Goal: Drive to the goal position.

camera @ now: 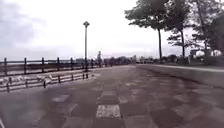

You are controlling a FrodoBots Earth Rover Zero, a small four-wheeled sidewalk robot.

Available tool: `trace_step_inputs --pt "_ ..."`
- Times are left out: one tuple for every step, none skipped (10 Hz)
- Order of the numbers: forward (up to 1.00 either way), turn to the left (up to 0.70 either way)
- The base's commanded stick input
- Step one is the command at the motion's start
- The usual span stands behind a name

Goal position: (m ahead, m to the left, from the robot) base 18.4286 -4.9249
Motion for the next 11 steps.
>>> trace_step_inputs --pt "1.00 0.00" --pt "1.00 0.00" --pt "1.00 0.00" --pt "1.00 0.00" --pt "1.00 0.00" --pt "1.00 0.00" --pt "1.00 0.00" --pt "1.00 0.00" --pt "1.00 0.00" --pt "1.00 0.00" --pt "1.00 0.00"
